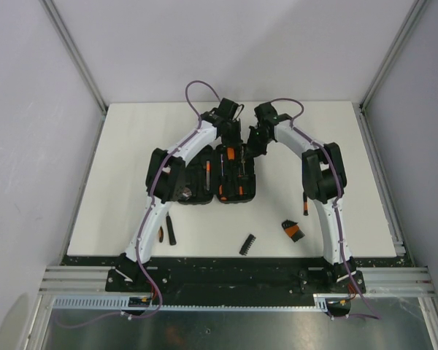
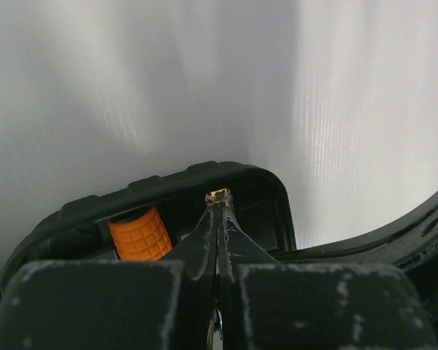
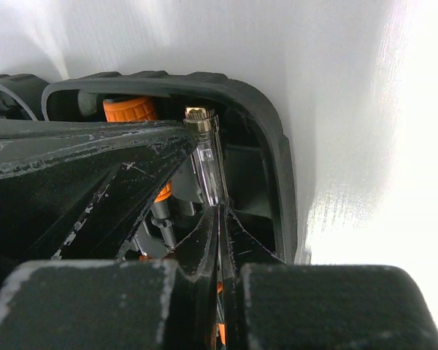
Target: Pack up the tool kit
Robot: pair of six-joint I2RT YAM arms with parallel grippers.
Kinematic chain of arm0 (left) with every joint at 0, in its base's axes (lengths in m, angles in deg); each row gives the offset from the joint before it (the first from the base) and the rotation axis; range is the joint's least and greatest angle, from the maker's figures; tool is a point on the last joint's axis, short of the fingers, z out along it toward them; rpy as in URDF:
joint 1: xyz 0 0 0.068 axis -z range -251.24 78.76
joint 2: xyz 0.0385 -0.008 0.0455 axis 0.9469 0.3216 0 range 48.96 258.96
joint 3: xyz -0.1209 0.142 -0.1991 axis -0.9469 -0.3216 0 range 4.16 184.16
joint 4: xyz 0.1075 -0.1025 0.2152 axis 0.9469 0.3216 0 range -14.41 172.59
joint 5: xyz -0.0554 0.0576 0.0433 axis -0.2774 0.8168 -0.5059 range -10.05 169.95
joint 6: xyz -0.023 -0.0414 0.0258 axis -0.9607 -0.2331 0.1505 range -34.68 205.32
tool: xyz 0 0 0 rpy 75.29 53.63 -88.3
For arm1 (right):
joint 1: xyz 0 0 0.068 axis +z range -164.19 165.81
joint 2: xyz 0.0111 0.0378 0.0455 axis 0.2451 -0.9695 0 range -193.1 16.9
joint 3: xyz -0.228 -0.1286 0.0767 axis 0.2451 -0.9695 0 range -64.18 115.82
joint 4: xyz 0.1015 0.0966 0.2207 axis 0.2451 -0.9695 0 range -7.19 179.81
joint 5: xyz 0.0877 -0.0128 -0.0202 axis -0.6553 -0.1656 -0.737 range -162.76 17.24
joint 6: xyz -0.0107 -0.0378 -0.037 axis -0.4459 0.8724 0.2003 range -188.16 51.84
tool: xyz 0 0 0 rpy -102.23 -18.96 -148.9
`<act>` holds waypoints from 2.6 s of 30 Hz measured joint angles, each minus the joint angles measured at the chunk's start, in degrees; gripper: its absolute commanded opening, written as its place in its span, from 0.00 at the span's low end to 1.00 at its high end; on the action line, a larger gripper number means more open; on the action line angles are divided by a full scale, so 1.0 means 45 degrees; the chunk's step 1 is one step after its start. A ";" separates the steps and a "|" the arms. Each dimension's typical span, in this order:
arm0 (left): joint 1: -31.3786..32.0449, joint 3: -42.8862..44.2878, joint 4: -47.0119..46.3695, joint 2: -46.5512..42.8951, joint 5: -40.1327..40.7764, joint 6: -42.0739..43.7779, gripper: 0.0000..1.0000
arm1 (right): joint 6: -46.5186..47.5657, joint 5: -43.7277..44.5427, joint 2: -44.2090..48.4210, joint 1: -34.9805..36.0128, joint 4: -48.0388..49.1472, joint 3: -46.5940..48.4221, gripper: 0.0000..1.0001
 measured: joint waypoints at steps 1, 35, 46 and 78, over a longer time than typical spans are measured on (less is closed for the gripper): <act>0.0000 0.0019 0.0015 0.0005 0.0000 0.0000 0.02 | -0.0015 -0.0112 -0.0053 -0.0034 -0.0068 0.0073 0.03; -0.0005 0.0661 0.0622 0.0316 -0.0063 -0.0015 0.04 | -0.0039 0.1083 -0.0607 0.0432 -0.1588 0.1695 0.06; -0.0005 0.0661 0.0646 0.0316 -0.0049 -0.0146 0.05 | -0.0277 0.0831 -0.0588 0.0359 -0.1375 0.1428 0.03; 0.0087 0.0835 0.1316 0.0068 0.0510 -0.0228 0.35 | -0.0257 0.2069 -0.0243 0.0301 -0.1107 0.1671 0.24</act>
